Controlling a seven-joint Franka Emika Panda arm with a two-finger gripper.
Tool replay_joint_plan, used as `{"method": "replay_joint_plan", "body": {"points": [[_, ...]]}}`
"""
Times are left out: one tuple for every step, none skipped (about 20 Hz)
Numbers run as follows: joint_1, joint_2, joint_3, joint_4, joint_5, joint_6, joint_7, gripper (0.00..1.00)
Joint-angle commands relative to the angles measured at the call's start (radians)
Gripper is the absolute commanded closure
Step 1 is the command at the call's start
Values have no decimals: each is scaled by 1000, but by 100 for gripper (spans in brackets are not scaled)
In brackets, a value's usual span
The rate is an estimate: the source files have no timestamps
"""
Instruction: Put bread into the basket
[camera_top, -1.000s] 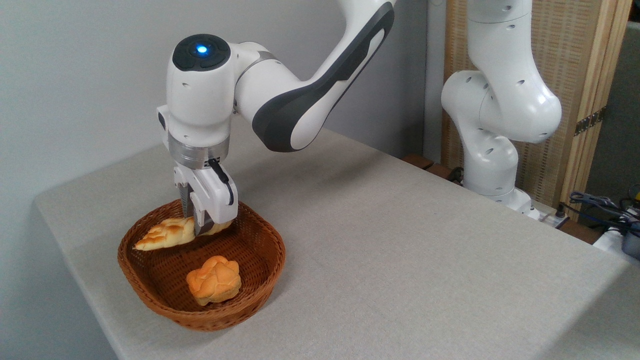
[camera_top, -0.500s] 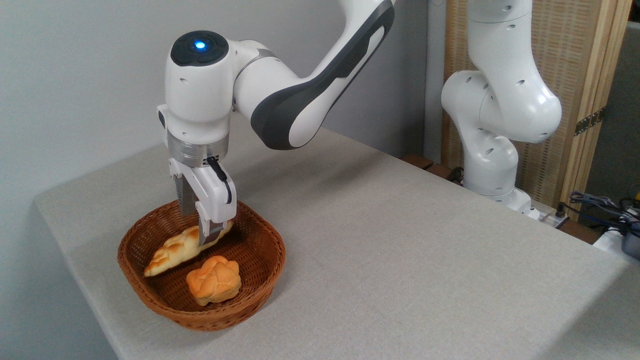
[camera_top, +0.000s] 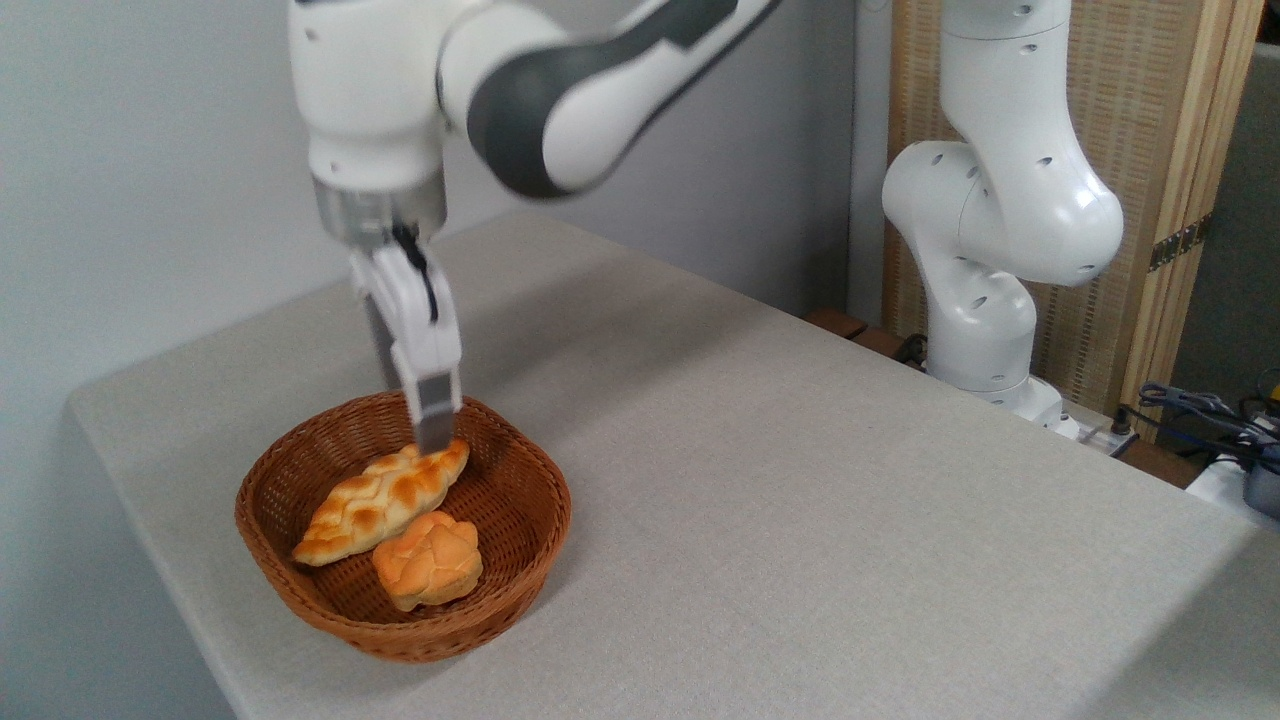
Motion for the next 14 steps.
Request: {"method": "replay_joint_plan", "body": {"points": [[1,-41,31,101,96,-208,-60,0],[1,-47,35,123,129,-257,-86,0],[-1,-55,35,140,174,-303,-104,0],[-1,-69,34,146,213,-325,-115,0],[-1,-75,35,145,225,-331,-117,0],[-1,-78,35,146,225,-331,-120,0],[-1,-86,38,146,223,-331,-127,0],[-1,-95,52,148,222,-331,-135,0],[1,-106,66,148,217,-331,-138,0],[1,-110,78,148,217,-331,-138,0],[3,-112,87,152,214,-331,-138,0],[1,-113,98,160,208,-333,-138,0],[1,-122,104,163,200,-334,-140,0],[3,-126,106,161,194,-336,-140,0]]}}
